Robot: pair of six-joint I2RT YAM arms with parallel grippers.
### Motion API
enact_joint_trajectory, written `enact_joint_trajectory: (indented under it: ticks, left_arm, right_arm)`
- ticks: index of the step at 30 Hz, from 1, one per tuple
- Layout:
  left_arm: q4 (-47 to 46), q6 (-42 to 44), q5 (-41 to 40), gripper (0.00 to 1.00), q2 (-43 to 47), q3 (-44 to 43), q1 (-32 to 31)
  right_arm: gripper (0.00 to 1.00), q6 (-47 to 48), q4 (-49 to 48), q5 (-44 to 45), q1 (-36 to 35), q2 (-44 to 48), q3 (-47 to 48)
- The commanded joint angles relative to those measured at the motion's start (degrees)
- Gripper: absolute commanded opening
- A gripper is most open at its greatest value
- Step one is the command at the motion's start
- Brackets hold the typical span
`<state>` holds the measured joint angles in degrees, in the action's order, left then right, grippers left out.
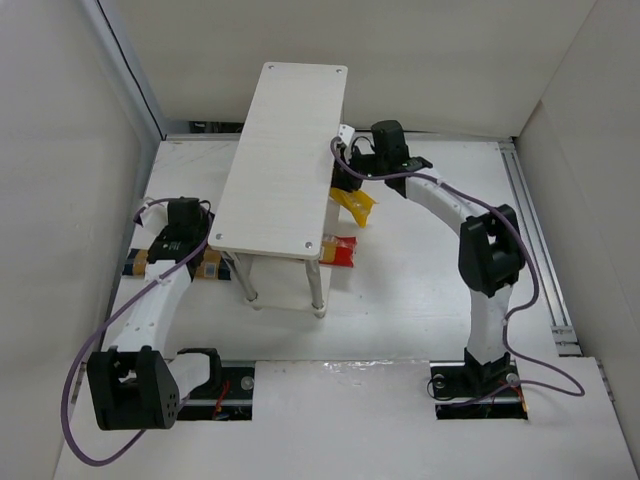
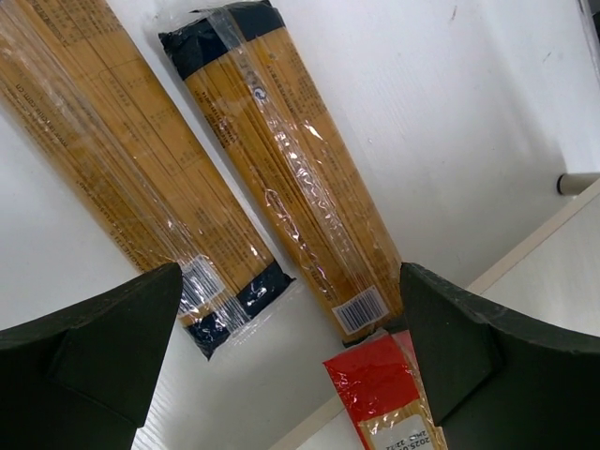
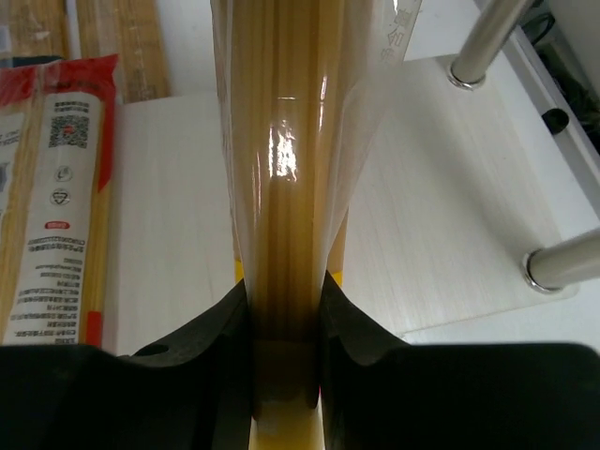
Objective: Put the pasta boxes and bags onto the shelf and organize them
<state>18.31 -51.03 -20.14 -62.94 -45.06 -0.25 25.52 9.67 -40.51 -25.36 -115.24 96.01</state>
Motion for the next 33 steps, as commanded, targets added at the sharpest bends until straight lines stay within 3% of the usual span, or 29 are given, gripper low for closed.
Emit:
enact_joint_trajectory:
  ticks: [1, 8, 11, 12, 14, 15, 21, 23, 28, 33]
  left_arm:
    - [-1.3, 0.8, -1.0, 0.99, -0.8, -1.1, 0.2]
    - [-1.3, 0.8, -1.5, 0.99, -2.0, -1.1, 0.7]
    - [-1.3, 0.8, -1.5, 0.99, -2.6, -1.1, 0.7]
    - [-1.3, 0.8, -1.5, 0.99, -2.6, -1.1, 0.7]
    - [-1.3, 0.8, -0.9, 0.99, -3.2, -1.1, 0.7]
    - [-1.3, 0.8, -0.9, 0.99, -3.2, -1.1, 0.7]
    - [-1.9, 1.3, -0.3, 0.99, -3.2, -1.1, 0.7]
    - [-2.6, 1.3, 0.8, 0.99, -3.2, -0.5, 0.7]
    - [-3.2, 1.3, 1.5, 0.99, -3.2, -0.5, 0.7]
    - [-1.9, 1.3, 0.3, 0.99, -3.2, -0.5, 0.7]
  right_arm:
    - [0.05, 1.6, -7.6, -1.5, -1.7, -1.0, 6.4]
    - [0.46, 3.0, -7.6, -5.4, -3.4, -6.7, 7.0]
    - [0.52, 4.7, -7.6, -11.6, -3.9, -8.2, 7.0]
    - [0.60, 5.4, -8.2, -13.1, -4.4, -8.9, 7.0]
    - [0.60, 6.2, -8.2, -16.2, -5.0, -9.6, 7.5]
    - [0.69, 6.2, -8.2, -16.3, -5.0, -9.6, 7.5]
    - [0.85, 5.5, -8.2, -13.5, -3.0, -4.9, 3.7]
    - [0.97, 4.1, -8.2, -11.2, -2.2, -1.8, 2.0]
    - [1.00, -4.1, -10.8, -0.9, 1.7, 4.0, -3.6]
    - [1.00, -20.5, -18.5, 10.8, 5.6, 13.4, -17.7]
